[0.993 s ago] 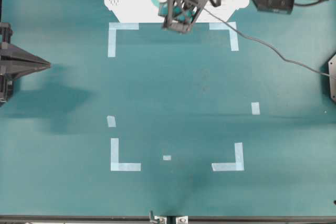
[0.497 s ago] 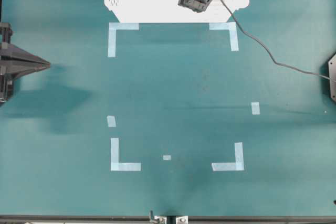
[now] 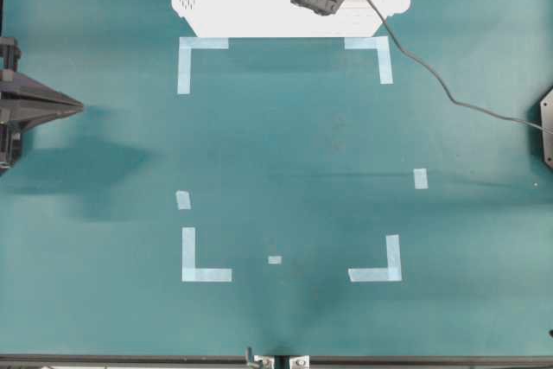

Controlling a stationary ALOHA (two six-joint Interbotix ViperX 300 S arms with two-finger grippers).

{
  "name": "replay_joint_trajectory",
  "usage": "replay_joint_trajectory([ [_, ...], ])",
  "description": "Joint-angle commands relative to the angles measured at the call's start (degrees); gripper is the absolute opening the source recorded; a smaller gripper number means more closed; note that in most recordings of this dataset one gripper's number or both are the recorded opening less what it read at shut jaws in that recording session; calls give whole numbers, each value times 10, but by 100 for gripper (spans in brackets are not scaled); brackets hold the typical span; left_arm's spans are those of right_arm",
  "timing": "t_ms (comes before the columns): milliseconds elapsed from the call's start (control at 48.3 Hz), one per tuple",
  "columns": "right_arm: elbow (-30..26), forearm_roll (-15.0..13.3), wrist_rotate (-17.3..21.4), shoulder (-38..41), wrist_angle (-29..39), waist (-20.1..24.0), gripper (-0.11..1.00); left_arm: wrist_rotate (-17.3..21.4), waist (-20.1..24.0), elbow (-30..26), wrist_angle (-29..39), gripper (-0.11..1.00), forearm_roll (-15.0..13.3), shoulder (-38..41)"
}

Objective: Put the tape into the white basket.

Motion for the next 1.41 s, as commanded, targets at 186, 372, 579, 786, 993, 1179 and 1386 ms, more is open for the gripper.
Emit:
replay_joint_trajectory([
  [186,2,-18,4,-16,-6,-1,68,1,2,-15,-2,-11,1,4],
  [372,-2,-25,3,-18,-4,-1,98,1,2,-15,-2,-11,1,4],
  [579,-2,-25,3,-18,-4,-1,95,1,2,-15,-2,-11,1,4],
  [786,-5,-25,4,-27,-7,2,95,1,2,-15,-2,-11,1,4],
  [993,-6,-25,4,-41,-8,24,95,1,2,-15,-2,-11,2,4],
  [1179,-6,-24,8,-47,-7,62,95,1,2,-15,-2,-11,1,4],
  [1386,-6,-23,11,-54,-12,120,95,1,2,-15,-2,-11,1,4],
])
